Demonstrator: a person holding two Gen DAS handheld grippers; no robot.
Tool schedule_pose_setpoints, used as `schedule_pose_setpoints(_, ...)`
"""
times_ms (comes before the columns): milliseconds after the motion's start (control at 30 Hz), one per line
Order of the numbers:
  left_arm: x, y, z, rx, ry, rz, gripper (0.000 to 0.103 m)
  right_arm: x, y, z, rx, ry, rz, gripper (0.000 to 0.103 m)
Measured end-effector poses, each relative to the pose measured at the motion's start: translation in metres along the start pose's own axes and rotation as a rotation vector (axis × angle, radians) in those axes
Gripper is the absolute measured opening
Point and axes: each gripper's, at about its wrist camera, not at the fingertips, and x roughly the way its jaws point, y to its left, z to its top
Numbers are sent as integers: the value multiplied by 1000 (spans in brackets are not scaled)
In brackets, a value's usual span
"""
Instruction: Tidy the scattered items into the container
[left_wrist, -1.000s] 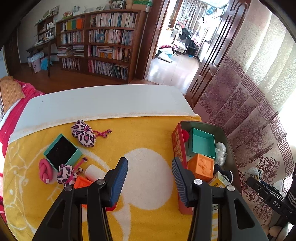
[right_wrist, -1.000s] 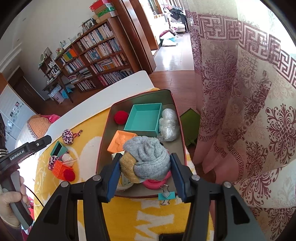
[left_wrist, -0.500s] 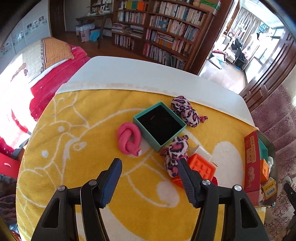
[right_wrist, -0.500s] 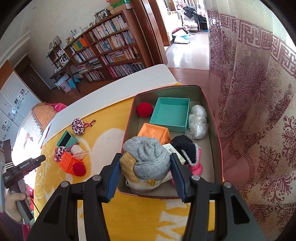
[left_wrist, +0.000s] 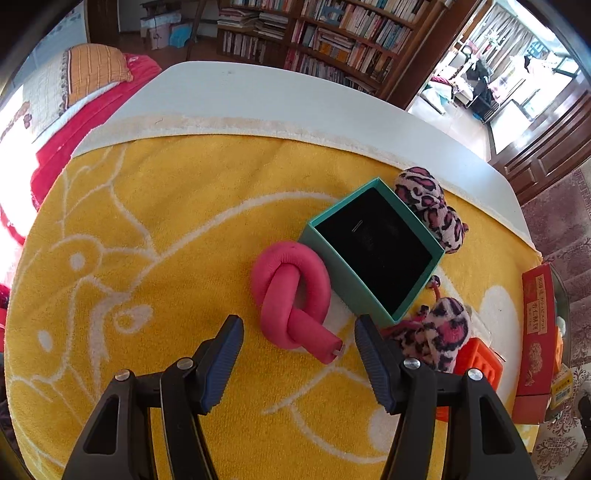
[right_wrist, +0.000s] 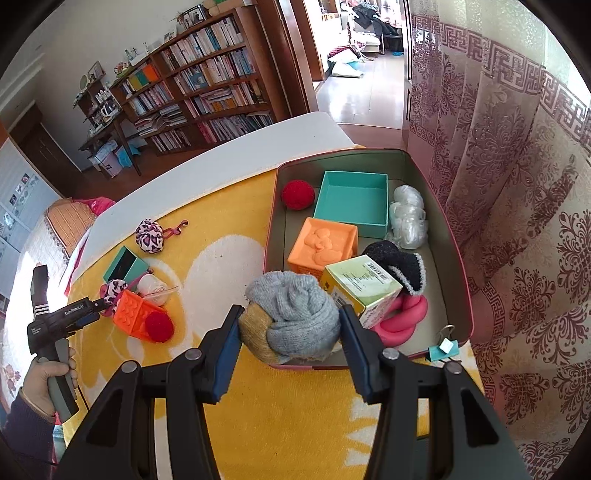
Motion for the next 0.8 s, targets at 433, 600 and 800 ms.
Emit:
schedule_pose_setpoints(433, 11, -2, 4, 124, -37, 17, 49, 9, 23, -8, 13, 15, -14, 56)
schedule_pose_setpoints(600, -13, 14, -17, 63, -45, -27, 49, 10, 26, -3, -5, 12, 7, 56)
schedule_pose_setpoints(800, -48, -3, -30, 68, -81, -49, 49, 13, 18, 5, -20, 6, 29, 56)
